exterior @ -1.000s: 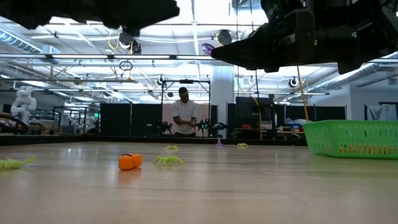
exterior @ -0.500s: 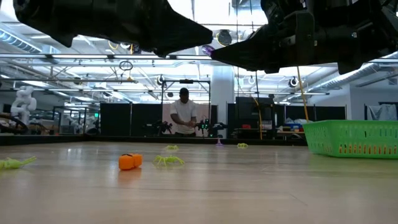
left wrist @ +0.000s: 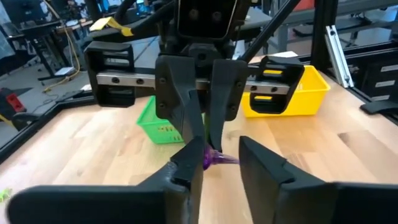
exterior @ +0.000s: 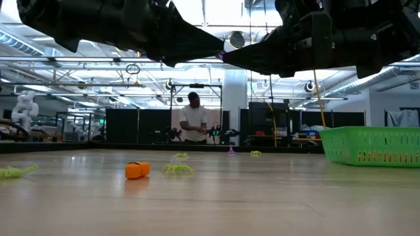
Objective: Sort Halloween decoration
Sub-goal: Put the purple witch hat toy into the black bin
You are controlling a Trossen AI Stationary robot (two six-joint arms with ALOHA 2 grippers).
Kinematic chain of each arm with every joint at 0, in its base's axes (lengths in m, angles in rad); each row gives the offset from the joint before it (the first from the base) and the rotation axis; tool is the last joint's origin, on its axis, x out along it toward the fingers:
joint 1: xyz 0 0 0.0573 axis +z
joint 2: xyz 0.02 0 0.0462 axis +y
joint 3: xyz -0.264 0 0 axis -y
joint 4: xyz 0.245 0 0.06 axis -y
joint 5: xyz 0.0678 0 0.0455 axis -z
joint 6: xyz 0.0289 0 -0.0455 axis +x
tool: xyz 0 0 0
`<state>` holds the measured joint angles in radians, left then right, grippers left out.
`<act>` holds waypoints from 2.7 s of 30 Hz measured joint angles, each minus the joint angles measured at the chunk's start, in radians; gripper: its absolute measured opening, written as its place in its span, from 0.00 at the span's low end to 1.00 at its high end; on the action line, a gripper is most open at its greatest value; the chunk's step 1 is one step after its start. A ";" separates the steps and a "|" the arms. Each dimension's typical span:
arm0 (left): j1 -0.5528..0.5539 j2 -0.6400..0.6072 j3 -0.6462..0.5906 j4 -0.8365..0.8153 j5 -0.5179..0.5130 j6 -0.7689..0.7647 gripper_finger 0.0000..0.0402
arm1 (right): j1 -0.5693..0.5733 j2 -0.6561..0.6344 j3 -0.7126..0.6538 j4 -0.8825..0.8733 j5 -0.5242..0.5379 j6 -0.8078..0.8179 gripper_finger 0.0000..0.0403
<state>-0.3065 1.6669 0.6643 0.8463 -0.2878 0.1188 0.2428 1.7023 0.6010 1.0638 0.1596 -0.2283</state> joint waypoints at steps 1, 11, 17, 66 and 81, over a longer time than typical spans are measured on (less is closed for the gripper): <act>0.000 0.000 0.000 0.000 0.000 0.000 0.21 | 0.000 0.000 0.000 0.000 -0.001 0.000 0.00; 0.000 -0.002 0.000 0.000 0.000 -0.002 0.01 | 0.000 0.000 0.000 -0.003 -0.003 0.000 0.00; 0.000 -0.002 0.000 -0.011 -0.001 -0.002 0.01 | 0.000 0.000 0.000 -0.005 -0.004 0.000 0.00; -0.727 -0.308 0.288 -1.414 -0.111 -1.092 0.00 | 0.002 -0.001 0.000 -0.194 0.019 0.270 0.49; -0.802 -0.111 0.286 -1.455 0.051 -1.344 0.00 | 0.035 -0.001 0.000 -0.155 0.019 0.288 0.49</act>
<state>-1.1089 1.5562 0.9501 -0.6083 -0.2368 -1.2256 0.2775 1.7012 0.6010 0.9089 0.1787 0.0597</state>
